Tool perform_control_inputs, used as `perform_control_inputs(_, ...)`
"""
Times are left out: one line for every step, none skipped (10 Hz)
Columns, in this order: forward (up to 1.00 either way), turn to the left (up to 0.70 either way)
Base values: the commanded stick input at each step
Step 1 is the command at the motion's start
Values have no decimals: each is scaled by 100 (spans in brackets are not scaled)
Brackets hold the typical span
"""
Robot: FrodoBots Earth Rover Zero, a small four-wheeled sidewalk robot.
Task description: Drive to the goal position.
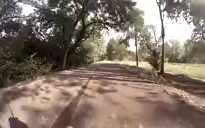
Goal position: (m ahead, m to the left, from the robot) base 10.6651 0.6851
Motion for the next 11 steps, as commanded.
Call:
perform_control_inputs(70, 0)
perform_control_inputs(70, 0)
perform_control_inputs(70, 0)
perform_control_inputs(70, 0)
perform_control_inputs(70, 0)
perform_control_inputs(70, 0)
perform_control_inputs(70, 0)
perform_control_inputs(70, 0)
perform_control_inputs(70, 0)
perform_control_inputs(70, 0)
perform_control_inputs(70, 0)
